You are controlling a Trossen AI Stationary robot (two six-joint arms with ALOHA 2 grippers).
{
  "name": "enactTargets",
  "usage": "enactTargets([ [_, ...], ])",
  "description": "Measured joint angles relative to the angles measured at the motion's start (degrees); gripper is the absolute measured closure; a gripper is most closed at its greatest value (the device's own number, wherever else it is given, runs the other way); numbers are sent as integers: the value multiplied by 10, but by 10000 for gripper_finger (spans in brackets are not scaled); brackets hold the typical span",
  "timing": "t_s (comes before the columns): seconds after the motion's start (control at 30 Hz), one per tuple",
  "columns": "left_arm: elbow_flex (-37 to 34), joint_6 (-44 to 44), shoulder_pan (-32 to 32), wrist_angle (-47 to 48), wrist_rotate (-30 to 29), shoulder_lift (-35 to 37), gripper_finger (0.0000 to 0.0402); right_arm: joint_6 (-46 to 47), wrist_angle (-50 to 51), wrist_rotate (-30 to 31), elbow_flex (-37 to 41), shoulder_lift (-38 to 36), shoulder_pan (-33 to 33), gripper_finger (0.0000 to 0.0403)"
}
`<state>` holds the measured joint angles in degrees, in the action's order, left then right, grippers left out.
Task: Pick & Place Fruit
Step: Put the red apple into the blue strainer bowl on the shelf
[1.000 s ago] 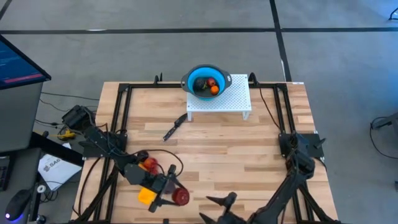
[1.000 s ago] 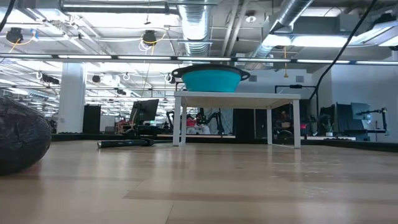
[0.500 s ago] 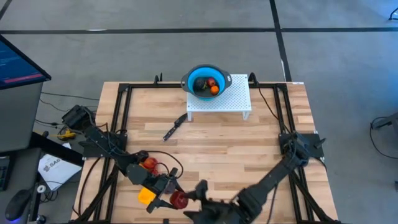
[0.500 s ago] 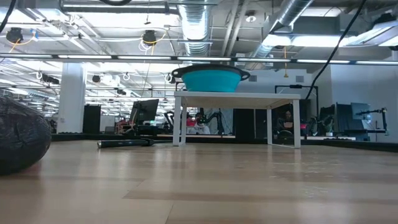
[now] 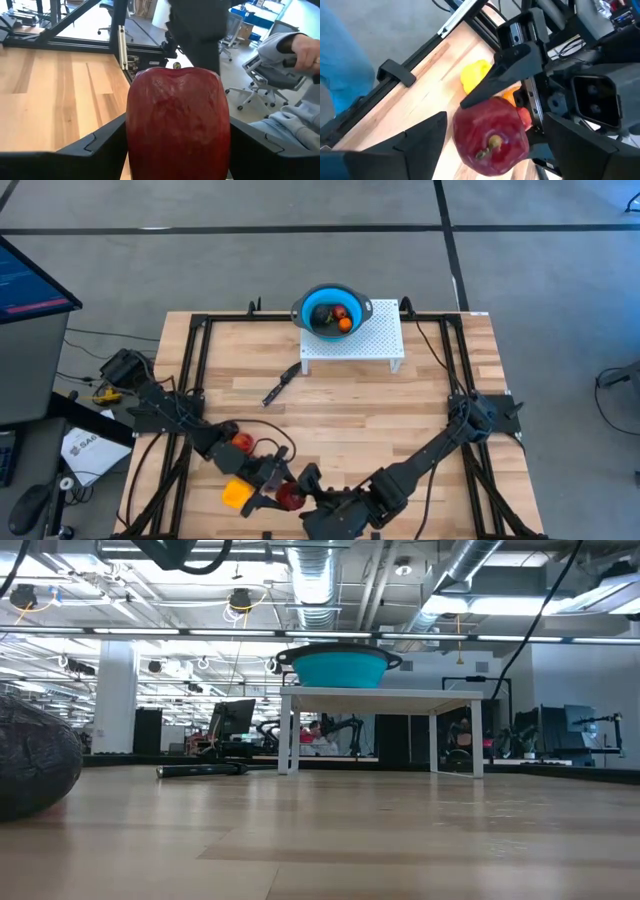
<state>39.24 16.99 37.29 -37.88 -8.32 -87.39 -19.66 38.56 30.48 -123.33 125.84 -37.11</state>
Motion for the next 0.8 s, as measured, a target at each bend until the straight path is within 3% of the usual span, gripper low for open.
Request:
enactTargets([
  [0.2, 0, 0, -6, 1, 5, 0, 133, -52, 17, -6, 2, 19, 10, 30],
  [0.33, 0, 12, -6, 2, 24, 0, 133, -113, 23, -3, 0, 27, 9, 31],
  [0.8, -1, 26, -14, 13, 31, 0, 132, -129, 0, -9, 0, 39, 20, 147],
])
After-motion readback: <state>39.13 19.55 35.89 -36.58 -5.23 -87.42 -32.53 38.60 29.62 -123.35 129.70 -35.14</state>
